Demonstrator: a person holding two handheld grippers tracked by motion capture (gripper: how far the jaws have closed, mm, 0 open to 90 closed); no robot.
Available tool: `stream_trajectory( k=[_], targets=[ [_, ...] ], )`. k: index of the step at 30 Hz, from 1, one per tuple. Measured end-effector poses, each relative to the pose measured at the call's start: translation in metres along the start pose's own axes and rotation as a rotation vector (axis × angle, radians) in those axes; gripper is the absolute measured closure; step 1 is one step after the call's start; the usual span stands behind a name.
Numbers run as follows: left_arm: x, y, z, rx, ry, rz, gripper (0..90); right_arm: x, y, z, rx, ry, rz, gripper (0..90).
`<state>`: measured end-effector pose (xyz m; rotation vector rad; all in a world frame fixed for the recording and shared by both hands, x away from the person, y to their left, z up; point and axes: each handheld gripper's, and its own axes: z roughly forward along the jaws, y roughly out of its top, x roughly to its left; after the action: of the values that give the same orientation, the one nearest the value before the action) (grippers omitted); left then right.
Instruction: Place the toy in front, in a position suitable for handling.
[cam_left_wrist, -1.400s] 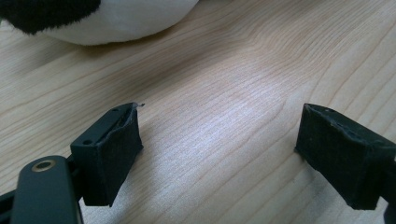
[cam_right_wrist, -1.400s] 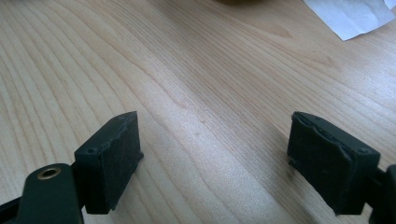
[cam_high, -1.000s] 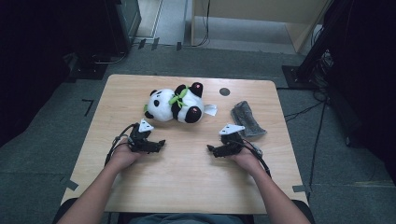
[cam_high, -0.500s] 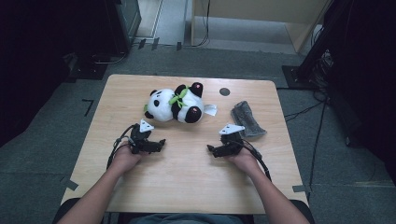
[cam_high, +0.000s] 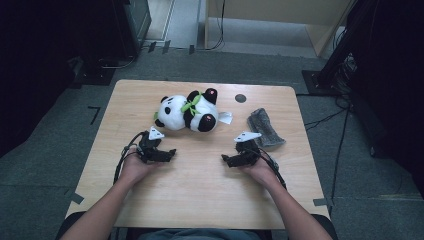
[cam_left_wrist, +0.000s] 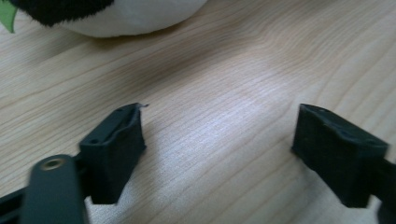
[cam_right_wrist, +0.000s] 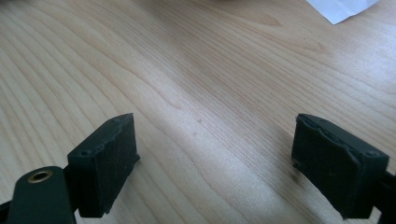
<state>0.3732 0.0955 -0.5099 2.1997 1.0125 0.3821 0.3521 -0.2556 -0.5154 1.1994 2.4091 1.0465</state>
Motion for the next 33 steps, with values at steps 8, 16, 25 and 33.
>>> stream_trajectory(
  k=[8,16,25,33],
  targets=[
    [0.013,0.011,-0.013,-0.05,-0.012,-0.017,26.1,-0.005,0.011,-0.008,0.0,0.049,0.046,17.0],
    [0.028,0.024,-0.026,-0.083,-0.057,-0.053,24.6,-0.013,0.018,-0.03,-0.073,0.017,-0.017,20.2],
    [0.042,0.036,-0.023,-0.079,-0.083,-0.049,13.5,-0.018,0.019,-0.035,-0.061,0.043,0.02,16.3],
    [0.055,0.043,-0.018,-0.083,-0.102,-0.073,13.1,-0.016,0.021,-0.039,-0.053,0.026,0.012,14.0]
  ],
)
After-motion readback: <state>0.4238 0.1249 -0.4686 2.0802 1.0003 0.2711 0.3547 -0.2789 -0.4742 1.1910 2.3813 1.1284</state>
